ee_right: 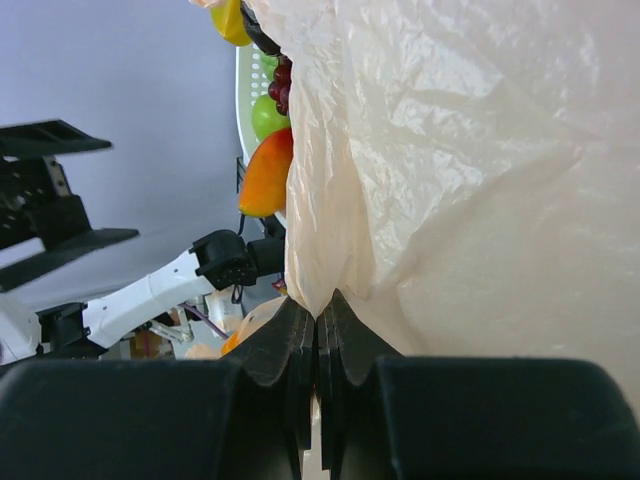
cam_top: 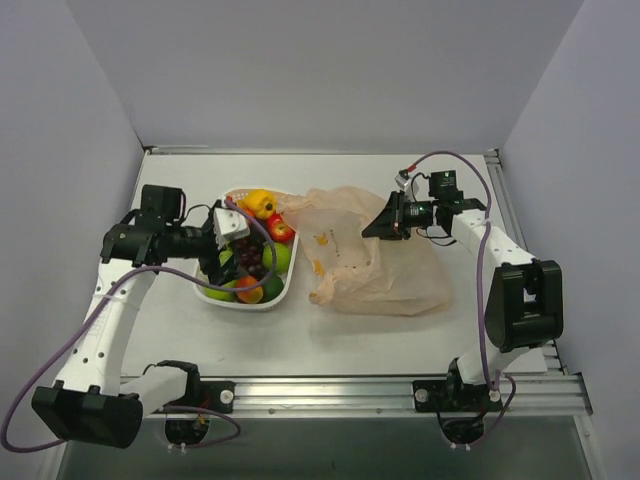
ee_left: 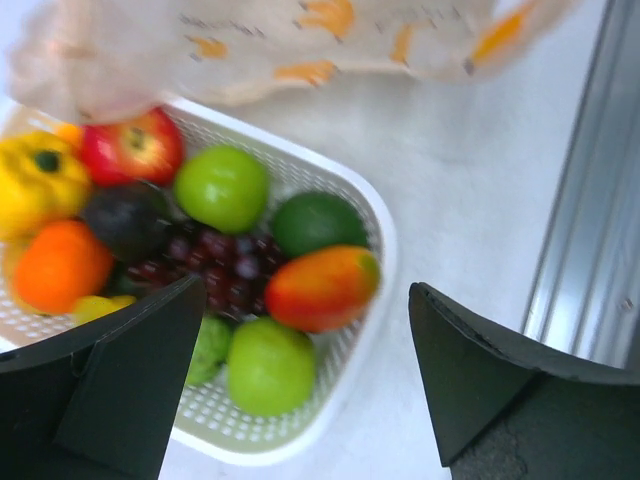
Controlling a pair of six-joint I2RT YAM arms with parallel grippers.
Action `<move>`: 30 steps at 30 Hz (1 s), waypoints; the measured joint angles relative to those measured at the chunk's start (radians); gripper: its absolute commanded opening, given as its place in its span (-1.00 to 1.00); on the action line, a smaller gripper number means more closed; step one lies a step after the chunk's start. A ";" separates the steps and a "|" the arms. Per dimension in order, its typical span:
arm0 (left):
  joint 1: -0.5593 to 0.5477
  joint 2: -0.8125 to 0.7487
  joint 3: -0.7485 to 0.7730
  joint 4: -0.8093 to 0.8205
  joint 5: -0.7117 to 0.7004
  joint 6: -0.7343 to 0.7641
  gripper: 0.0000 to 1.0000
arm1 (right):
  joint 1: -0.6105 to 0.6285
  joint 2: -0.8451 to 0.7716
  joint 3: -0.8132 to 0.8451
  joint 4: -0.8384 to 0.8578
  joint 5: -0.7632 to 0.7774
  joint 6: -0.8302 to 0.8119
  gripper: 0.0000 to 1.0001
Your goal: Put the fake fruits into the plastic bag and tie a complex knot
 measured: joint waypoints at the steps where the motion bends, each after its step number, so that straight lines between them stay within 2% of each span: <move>1: 0.000 -0.021 -0.027 -0.050 0.000 0.063 0.89 | 0.000 0.000 0.000 -0.004 0.001 -0.002 -1.00; 6: 0.002 -0.068 -0.189 -0.221 -0.011 0.298 0.91 | 0.005 0.000 0.000 -0.021 0.008 -0.019 -1.00; 11: -0.008 -0.047 -0.237 -0.241 -0.030 0.394 0.95 | 0.010 0.000 0.000 -0.034 0.011 -0.028 -1.00; 22: -0.130 0.035 -0.325 -0.061 -0.102 0.438 0.95 | 0.016 0.003 0.000 -0.042 0.011 -0.035 -1.00; 30: -0.142 0.140 -0.328 0.048 -0.128 0.443 0.88 | 0.016 0.003 0.000 -0.046 0.014 -0.040 -1.00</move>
